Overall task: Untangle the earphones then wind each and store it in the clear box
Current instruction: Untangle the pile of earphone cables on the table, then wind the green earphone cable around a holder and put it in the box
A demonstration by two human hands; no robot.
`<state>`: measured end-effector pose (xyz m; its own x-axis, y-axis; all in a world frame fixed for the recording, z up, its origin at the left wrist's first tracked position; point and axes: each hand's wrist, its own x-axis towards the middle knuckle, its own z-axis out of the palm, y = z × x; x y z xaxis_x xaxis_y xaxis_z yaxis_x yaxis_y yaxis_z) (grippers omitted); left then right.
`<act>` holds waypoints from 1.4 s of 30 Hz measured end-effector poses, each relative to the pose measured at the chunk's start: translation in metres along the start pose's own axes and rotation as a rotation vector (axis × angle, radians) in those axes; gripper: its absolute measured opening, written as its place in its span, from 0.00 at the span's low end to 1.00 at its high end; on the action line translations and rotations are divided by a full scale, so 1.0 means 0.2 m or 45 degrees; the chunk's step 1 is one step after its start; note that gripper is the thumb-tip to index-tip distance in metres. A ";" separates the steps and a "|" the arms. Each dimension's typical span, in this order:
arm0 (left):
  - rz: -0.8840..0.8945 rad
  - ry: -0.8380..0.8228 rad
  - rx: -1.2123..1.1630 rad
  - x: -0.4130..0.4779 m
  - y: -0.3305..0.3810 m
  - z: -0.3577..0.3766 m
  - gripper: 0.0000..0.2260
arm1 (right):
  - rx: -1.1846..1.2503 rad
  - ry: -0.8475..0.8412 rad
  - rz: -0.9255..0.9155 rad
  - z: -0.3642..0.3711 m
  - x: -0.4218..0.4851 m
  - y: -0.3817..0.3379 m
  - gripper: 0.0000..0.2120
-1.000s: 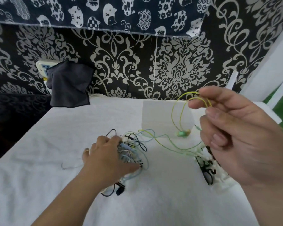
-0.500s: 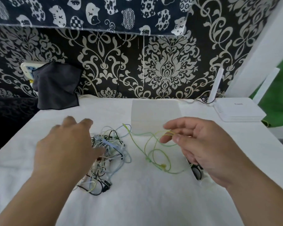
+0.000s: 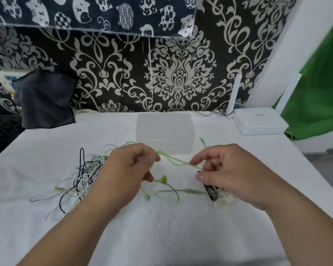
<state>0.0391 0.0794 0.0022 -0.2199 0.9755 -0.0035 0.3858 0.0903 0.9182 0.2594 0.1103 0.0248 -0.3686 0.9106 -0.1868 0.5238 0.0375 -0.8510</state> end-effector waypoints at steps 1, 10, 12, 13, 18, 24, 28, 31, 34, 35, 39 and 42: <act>-0.011 0.079 -0.090 0.01 0.00 -0.01 0.10 | -0.060 0.009 0.025 -0.03 -0.01 0.02 0.05; 0.127 0.464 -0.025 0.04 0.00 -0.05 0.10 | 0.478 0.094 -0.197 -0.21 -0.08 0.09 0.05; 0.124 0.509 0.002 0.04 0.00 -0.05 0.11 | 0.647 -0.031 -0.269 -0.24 -0.10 0.09 0.13; 0.114 0.519 0.018 0.04 0.00 -0.06 0.12 | 0.735 -0.081 -0.291 -0.25 -0.11 0.10 0.16; 0.102 0.470 0.153 0.06 -0.01 -0.08 0.22 | 1.047 -0.116 -0.281 -0.29 -0.10 0.12 0.20; 0.070 0.290 0.038 0.05 -0.03 -0.17 0.21 | 1.215 -0.205 -0.311 -0.36 -0.10 0.14 0.13; 0.122 0.510 0.048 0.09 -0.10 -0.24 0.17 | 1.685 -0.636 -0.407 -0.38 -0.09 0.13 0.07; 0.126 0.651 0.126 0.10 -0.10 -0.26 0.19 | 1.668 -0.656 -0.382 -0.38 -0.09 0.15 0.08; 0.105 0.703 0.185 0.11 -0.11 -0.30 0.13 | 1.468 -0.492 -0.236 -0.39 -0.11 0.13 0.06; 0.089 0.697 0.186 0.11 -0.12 -0.32 0.11 | 1.204 -0.262 -0.132 -0.38 -0.12 0.11 0.05; 0.118 0.489 0.235 0.07 -0.06 -0.28 0.07 | -0.088 0.117 0.244 -0.31 -0.08 0.16 0.08; 0.096 0.088 0.236 0.00 -0.04 -0.15 0.08 | -0.371 0.034 0.332 -0.21 -0.03 0.20 0.05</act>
<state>0.0099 0.0728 0.0065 -0.2424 0.9655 0.0955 0.5601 0.0589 0.8263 0.3151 0.1242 0.0132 -0.1763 0.9153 -0.3622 0.7946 -0.0849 -0.6012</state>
